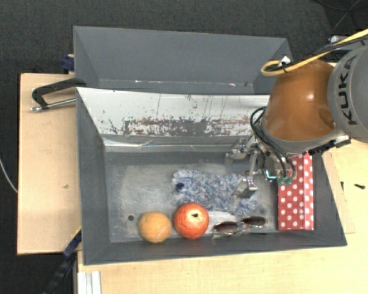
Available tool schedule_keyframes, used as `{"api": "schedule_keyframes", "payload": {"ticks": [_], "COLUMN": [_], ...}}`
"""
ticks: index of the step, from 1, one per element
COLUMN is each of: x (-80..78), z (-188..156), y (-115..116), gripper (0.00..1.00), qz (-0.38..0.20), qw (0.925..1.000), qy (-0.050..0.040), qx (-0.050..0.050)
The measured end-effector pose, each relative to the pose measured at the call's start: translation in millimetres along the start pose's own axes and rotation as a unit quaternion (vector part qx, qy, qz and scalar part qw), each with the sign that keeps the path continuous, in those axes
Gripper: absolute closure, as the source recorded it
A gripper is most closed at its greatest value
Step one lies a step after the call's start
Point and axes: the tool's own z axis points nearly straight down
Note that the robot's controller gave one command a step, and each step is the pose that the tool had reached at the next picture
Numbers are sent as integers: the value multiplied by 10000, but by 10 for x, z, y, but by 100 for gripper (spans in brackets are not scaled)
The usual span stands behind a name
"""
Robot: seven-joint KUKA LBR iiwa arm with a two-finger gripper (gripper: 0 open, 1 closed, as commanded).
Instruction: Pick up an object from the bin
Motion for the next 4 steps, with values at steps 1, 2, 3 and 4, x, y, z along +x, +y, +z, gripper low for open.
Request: {"api": "schedule_keyframes", "payload": {"ticks": [1,2,3,4], "x": [-31,-225,-225,-173], "z": [-27,768,768,-529], "y": [8,417,417,442], "gripper": [0,100,100,100], "qz": [-13,-413,-412,-408], "qw": [10000,9991,9991,9992], "qy": [-55,-34,-35,-60], "qx": [4,0,0,4]}}
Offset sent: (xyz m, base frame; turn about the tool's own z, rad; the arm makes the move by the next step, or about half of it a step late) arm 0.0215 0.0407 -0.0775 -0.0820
